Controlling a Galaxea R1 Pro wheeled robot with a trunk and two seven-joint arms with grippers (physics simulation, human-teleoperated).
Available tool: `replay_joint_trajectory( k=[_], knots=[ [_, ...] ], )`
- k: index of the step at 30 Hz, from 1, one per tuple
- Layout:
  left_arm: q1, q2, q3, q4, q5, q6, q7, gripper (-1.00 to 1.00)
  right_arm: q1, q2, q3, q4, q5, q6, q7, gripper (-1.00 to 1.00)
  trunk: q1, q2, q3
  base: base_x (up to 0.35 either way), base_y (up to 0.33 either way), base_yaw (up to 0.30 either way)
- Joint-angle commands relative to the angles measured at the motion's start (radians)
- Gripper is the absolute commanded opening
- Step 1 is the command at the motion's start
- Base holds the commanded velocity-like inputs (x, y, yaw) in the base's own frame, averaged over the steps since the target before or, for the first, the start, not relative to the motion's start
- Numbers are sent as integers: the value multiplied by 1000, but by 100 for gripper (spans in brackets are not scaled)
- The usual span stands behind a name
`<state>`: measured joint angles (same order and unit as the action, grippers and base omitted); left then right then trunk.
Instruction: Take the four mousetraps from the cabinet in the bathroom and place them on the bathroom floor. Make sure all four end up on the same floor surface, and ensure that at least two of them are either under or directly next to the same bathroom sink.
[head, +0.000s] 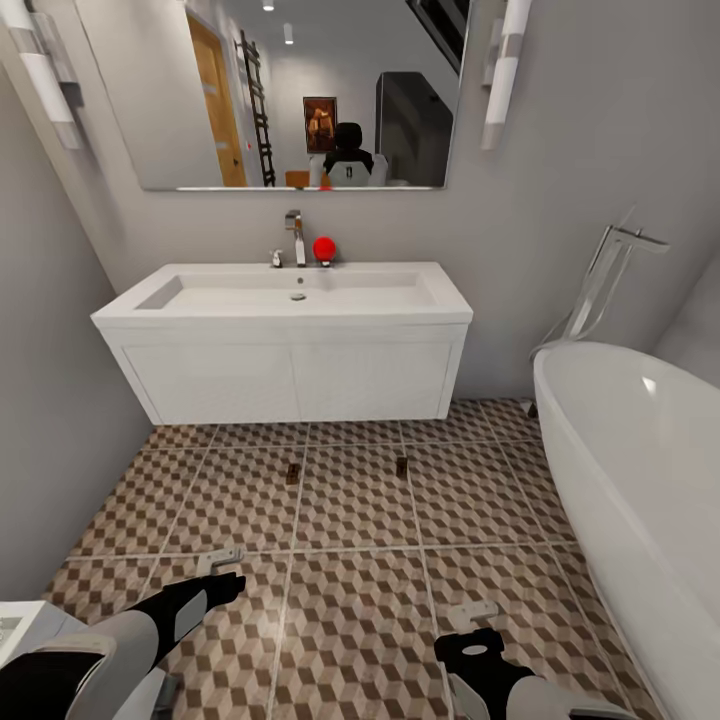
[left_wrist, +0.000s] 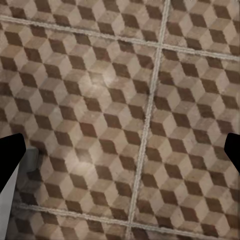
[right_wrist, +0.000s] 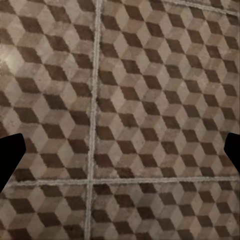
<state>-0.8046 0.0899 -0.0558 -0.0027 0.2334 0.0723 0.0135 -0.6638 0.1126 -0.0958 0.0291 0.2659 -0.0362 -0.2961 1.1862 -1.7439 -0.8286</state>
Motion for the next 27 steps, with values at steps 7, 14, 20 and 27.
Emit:
replay_joint_trajectory(
  k=[7, 14, 20, 27],
  knots=[
    [14, 1, -7, 0, 14, 2, -2, 100, 28, -1, -9, 3, 14, -6, -5, 100, -27, 49, 21, 0, 0, 0],
    [29, 1, -6, 0, 15, 0, -3, 100, 40, 1, -9, 3, 15, -7, -5, 100, -54, 98, 43, 0, 0, 0],
    [45, 2, -6, 0, 15, -1, -3, 100, 42, 1, -9, 3, 13, -7, -5, 100, -77, 140, 62, 0, 0, 0],
    [55, 2, -6, 0, 15, -2, -3, 100, 44, 0, -9, 3, 10, -6, -5, 100, -104, 189, 84, 0, 0, 0]
  ],
)
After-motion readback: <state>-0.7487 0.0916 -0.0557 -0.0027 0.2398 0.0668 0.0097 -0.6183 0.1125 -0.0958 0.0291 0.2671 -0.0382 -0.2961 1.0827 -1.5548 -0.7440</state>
